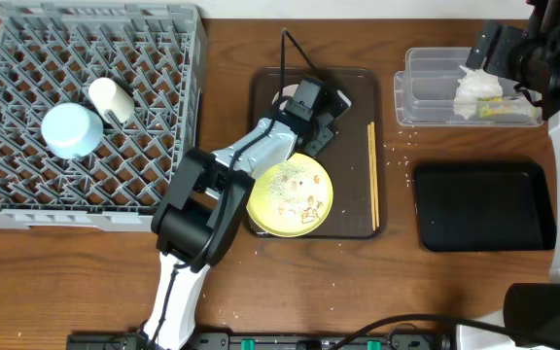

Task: Sort waste into correct bins and load items into the dishwasher
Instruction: 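Close the left gripper on the pink bowl rim and lift, then carry the pink bowl left over the dish rack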

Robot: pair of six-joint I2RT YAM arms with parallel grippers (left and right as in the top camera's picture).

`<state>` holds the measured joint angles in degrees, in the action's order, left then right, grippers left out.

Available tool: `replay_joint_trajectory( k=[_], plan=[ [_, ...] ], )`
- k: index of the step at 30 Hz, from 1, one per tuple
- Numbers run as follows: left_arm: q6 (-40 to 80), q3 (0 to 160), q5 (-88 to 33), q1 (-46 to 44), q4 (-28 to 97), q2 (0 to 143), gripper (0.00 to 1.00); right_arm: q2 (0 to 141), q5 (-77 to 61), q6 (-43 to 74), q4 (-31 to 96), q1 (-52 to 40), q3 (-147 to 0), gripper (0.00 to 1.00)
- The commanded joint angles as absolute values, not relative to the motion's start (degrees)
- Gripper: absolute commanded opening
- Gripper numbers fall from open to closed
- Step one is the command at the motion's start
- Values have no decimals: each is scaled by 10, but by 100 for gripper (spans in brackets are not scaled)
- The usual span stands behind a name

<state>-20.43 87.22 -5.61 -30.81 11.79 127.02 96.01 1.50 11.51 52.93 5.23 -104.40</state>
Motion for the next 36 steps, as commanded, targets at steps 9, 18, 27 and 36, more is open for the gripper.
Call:
replay_joint_trajectory(
  k=[9,18,27,36],
  plan=[
    [-137,873,-55,-306,141,1265,8,960,17,111,530,57,-1046,99],
    [-43,873,-140,-295,145,1173,8,960,17,111,530,57,-1046,99],
    [30,873,-313,-187,140,1094,8,960,17,111,530,57,-1046,99],
    [153,873,-460,-22,95,1086,7,960,17,111,530,57,-1046,99]
  ],
)
